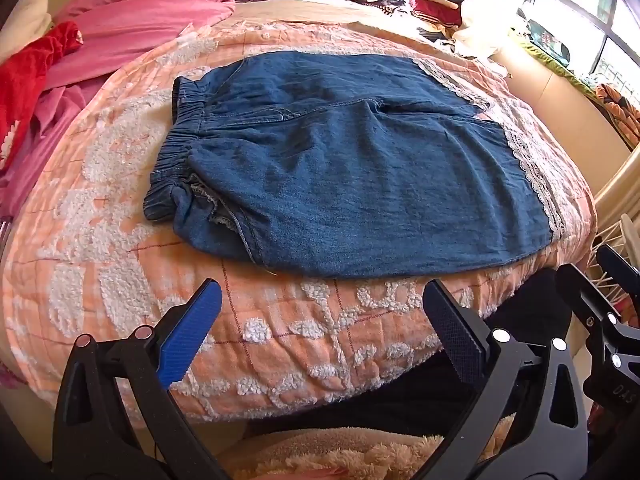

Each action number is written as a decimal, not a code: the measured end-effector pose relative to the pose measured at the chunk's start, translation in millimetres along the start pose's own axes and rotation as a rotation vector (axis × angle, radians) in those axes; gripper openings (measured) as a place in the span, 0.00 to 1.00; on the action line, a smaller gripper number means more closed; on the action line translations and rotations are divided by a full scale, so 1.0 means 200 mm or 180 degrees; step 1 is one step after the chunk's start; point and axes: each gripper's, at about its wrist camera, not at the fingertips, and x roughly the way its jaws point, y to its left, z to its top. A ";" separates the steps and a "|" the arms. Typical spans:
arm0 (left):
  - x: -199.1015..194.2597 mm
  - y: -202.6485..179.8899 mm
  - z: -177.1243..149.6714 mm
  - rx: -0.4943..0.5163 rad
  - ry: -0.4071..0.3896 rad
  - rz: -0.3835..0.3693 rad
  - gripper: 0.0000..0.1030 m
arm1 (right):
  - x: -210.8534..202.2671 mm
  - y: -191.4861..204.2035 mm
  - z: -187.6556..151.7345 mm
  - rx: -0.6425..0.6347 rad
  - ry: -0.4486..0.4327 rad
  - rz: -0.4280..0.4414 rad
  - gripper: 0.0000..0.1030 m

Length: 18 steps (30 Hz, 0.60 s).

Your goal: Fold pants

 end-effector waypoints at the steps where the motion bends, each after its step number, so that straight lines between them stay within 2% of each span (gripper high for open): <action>1: 0.00 0.00 0.00 0.0004 0.0002 -0.0004 0.92 | 0.00 0.00 0.00 -0.0007 -0.0007 -0.0010 0.96; 18: 0.01 0.00 -0.01 0.0012 0.0016 -0.0023 0.92 | -0.01 0.01 0.00 -0.0012 -0.0013 -0.0025 0.96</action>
